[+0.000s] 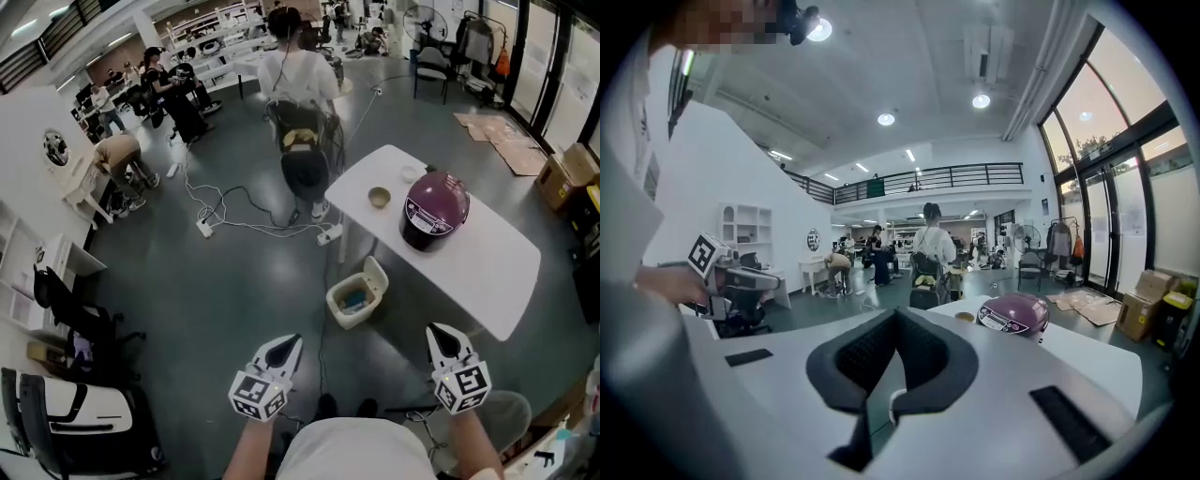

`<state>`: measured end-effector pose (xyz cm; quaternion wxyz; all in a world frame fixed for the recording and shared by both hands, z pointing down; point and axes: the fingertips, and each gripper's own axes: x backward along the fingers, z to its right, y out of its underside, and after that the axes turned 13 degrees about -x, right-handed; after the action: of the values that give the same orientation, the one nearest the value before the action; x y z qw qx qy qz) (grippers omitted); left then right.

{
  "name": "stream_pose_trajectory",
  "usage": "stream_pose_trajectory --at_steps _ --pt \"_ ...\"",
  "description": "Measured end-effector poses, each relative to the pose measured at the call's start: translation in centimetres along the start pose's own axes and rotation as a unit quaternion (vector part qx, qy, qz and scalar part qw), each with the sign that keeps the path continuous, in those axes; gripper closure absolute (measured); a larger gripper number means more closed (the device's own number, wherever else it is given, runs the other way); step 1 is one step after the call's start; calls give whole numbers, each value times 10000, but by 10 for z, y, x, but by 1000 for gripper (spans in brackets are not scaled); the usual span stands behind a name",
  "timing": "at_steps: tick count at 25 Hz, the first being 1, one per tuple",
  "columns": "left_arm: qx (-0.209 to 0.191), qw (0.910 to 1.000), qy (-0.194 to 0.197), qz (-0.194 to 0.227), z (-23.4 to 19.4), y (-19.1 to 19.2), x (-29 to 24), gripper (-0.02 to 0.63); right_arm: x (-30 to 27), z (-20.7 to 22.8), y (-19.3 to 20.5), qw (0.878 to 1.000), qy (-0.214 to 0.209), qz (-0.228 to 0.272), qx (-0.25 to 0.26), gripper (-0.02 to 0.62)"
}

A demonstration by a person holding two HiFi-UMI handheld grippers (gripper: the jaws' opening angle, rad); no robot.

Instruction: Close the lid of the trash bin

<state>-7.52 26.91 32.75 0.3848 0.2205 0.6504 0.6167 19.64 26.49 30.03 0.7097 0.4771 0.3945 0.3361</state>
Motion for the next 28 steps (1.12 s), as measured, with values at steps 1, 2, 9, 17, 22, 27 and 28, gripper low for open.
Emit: stream_pose_trajectory --at_steps 1,2,9,17,22,27,28 --pt "6 10000 1 -4 0 0 0 589 0 0 0 10000 6 0 -18 583" --pt "10 10000 3 -8 -1 0 0 589 -1 0 0 10000 8 0 -45 584" --pt "60 10000 66 -24 2 2 -1 589 -2 -3 1 10000 51 -4 -60 583" --pt "98 9998 162 -63 2 9 -2 589 -2 -2 3 9996 253 50 -88 581" --pt "114 9997 204 -68 -1 11 2 589 -2 -9 4 9996 262 50 -88 549" --pt "135 9995 268 -74 -8 16 5 589 -5 -16 7 9994 307 47 -120 532" --pt "141 9995 282 -80 -9 18 6 589 -6 -17 7 9994 325 45 -118 529"
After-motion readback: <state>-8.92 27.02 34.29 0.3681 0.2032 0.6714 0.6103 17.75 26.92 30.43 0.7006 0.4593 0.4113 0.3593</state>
